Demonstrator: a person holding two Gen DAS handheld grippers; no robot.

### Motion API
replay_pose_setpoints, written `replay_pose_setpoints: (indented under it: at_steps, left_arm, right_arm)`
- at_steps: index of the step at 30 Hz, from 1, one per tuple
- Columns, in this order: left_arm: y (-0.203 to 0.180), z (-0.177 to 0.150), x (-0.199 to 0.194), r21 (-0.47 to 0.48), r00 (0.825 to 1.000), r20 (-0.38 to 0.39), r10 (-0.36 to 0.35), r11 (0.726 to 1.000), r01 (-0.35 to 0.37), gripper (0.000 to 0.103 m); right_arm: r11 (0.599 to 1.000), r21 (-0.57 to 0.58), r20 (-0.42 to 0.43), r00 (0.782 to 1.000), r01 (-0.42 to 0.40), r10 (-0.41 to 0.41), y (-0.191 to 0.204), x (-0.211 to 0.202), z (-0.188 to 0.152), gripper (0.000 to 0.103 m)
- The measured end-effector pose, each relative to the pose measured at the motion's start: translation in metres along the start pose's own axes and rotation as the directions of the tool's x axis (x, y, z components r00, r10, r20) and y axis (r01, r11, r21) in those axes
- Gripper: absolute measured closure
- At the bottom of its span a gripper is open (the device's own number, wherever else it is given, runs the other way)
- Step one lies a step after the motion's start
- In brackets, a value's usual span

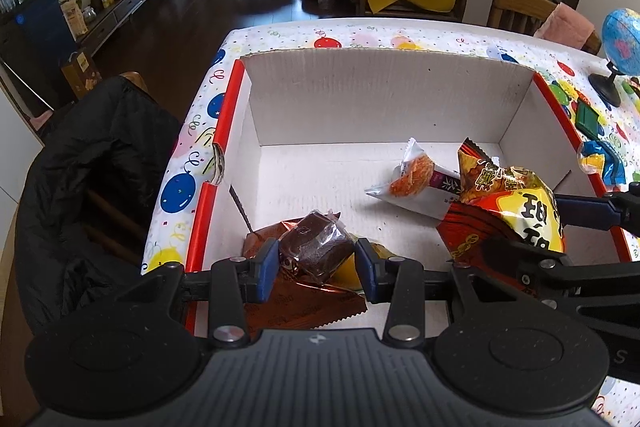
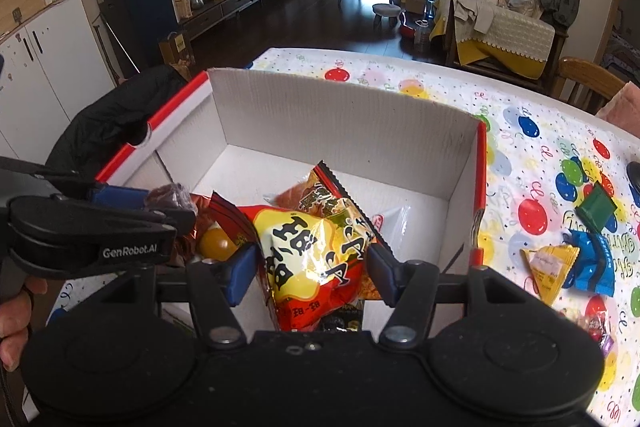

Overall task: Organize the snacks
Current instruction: 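Drop both snacks into the box and open both grippers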

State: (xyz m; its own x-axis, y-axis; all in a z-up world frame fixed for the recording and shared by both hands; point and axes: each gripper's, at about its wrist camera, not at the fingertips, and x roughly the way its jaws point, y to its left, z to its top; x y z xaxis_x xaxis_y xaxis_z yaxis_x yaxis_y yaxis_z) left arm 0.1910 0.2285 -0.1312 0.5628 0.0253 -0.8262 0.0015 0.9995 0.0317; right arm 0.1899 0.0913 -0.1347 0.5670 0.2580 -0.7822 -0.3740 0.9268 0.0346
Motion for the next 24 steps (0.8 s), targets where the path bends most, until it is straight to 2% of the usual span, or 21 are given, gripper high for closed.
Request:
replay_pose_setpoints:
  at_steps: [2, 4, 5, 10, 15, 23, 24]
  left_arm:
    - [0.0, 0.001, 0.0, 0.0, 1.0, -0.002, -0.002, 1.0, 0.002, 0.062]
    - [0.0, 0.001, -0.001, -0.005, 1.0, -0.006, -0.008, 1.0, 0.008, 0.057]
    - [0.001, 0.001, -0.001, -0.01, 1.0, -0.006, -0.013, 1.0, 0.013, 0.051]
    - [0.0, 0.001, -0.006, -0.021, 1.0, -0.007, -0.026, 0.999, 0.026, 0.046]
    - [0.0, 0.001, -0.015, -0.037, 0.999, 0.006, -0.041, 0.998, 0.041, 0.036]
    - [-0.005, 0.002, -0.033, -0.059, 0.999, 0.032, -0.044, 0.997, 0.046, 0.034]
    - [-0.006, 0.002, -0.036, -0.058, 0.998, 0.039, -0.043, 0.997, 0.045, 0.03]
  right_arm:
    - [1.0, 0.009, -0.002, 1.0, -0.004, 0.004, -0.001, 0.0, -0.001, 0.043]
    - [1.0, 0.014, -0.003, 1.0, -0.005, 0.005, -0.001, -0.001, -0.002, 0.041]
    - [1.0, 0.015, 0.0, 1.0, -0.007, 0.007, -0.001, -0.002, -0.002, 0.042]
    - [1.0, 0.018, 0.013, 1.0, -0.01, 0.01, -0.001, -0.008, -0.002, 0.039]
    - [1.0, 0.025, 0.037, 0.999, -0.017, 0.016, -0.004, -0.02, -0.003, 0.03]
    - [0.999, 0.037, 0.071, 0.997, -0.015, 0.013, -0.013, -0.042, -0.005, 0.02]
    - [0.999, 0.041, 0.075, 0.997, -0.014, 0.011, -0.015, -0.045, -0.005, 0.02]
